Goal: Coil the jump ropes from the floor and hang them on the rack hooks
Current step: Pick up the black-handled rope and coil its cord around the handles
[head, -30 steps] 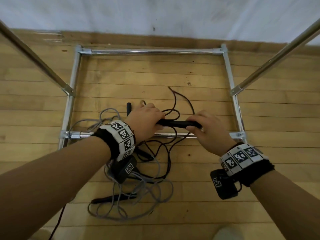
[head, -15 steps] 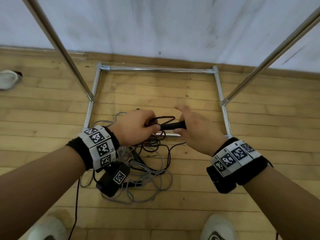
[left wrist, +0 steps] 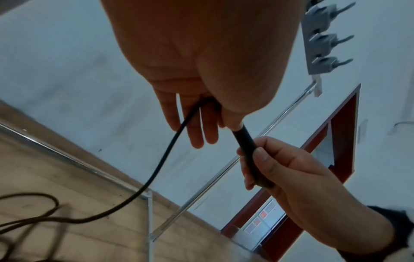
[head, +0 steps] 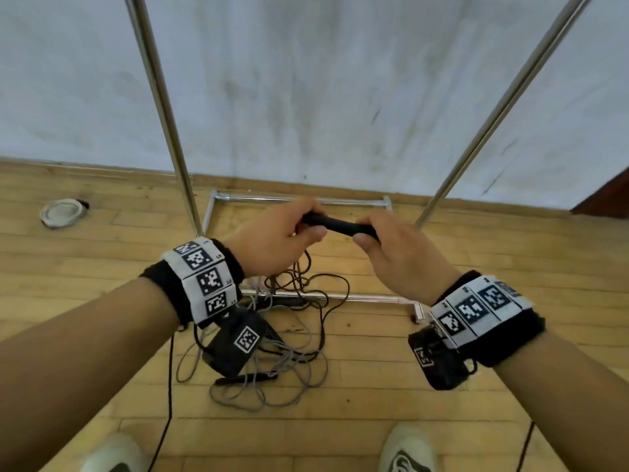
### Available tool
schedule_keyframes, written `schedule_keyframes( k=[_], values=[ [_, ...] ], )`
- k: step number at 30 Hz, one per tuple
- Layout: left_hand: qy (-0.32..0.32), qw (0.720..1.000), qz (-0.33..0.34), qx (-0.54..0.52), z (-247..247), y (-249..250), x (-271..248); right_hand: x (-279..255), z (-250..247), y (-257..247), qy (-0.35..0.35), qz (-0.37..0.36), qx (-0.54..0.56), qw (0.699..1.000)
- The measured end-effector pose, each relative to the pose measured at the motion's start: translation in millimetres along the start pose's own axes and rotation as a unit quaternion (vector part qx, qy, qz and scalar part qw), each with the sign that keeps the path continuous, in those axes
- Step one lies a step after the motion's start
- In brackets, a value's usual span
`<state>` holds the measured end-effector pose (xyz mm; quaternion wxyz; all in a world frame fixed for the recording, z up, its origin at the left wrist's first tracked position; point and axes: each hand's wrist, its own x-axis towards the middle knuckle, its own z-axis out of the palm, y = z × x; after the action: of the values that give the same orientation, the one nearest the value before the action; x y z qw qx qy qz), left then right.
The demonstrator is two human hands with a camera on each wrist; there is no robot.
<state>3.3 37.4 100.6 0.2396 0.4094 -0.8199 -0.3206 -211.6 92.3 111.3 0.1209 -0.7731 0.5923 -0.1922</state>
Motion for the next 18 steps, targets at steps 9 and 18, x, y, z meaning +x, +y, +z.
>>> schedule_keyframes(
  k=[9, 18],
  values=[
    [0.03, 0.995, -0.021, -0.087, -34, 18, -30, -4, -74, -41, 0.098, 0.014, 0.019, 0.995],
    [-0.028, 0.997, -0.076, 0.013, -66, -5, -64, -3, -100, -49, 0.173, 0.099, 0.138, 0.97]
  ],
)
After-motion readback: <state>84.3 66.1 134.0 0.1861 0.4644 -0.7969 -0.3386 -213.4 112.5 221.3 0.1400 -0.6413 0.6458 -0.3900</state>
